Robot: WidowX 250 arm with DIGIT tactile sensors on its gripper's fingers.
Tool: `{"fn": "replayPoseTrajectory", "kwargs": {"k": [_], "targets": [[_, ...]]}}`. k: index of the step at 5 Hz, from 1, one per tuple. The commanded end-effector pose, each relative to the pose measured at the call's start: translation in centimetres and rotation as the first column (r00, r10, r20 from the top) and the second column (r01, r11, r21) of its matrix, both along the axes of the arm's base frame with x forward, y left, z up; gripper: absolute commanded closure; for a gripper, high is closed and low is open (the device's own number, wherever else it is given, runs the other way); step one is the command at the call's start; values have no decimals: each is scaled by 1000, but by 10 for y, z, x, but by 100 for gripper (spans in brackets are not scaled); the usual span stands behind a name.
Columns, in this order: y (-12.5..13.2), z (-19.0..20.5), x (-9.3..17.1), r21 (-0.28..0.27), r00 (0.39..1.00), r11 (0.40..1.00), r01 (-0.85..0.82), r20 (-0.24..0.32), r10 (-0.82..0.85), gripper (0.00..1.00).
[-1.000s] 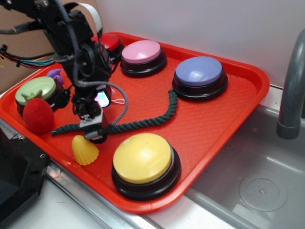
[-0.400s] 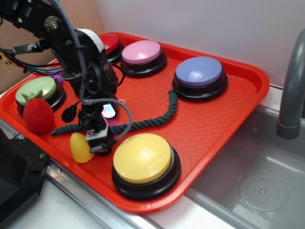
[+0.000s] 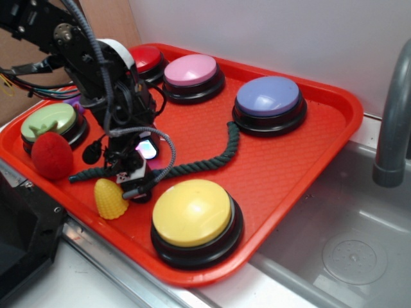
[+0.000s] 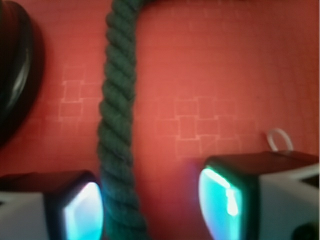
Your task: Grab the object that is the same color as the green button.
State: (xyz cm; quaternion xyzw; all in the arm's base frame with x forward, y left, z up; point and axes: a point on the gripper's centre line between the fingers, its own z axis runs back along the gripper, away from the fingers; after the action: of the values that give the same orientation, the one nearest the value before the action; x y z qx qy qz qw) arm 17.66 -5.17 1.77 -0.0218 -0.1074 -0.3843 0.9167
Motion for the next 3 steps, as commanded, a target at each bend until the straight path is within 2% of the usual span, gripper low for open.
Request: {"fn": "replayPoseTrajectory", "kwargs": {"k": [1,3], "targets": [[0,-1,-1,4,1000,1000,1,-9,-1,100],[3,1,-1,17,1000,1000,-21,-5,21,100]]}}
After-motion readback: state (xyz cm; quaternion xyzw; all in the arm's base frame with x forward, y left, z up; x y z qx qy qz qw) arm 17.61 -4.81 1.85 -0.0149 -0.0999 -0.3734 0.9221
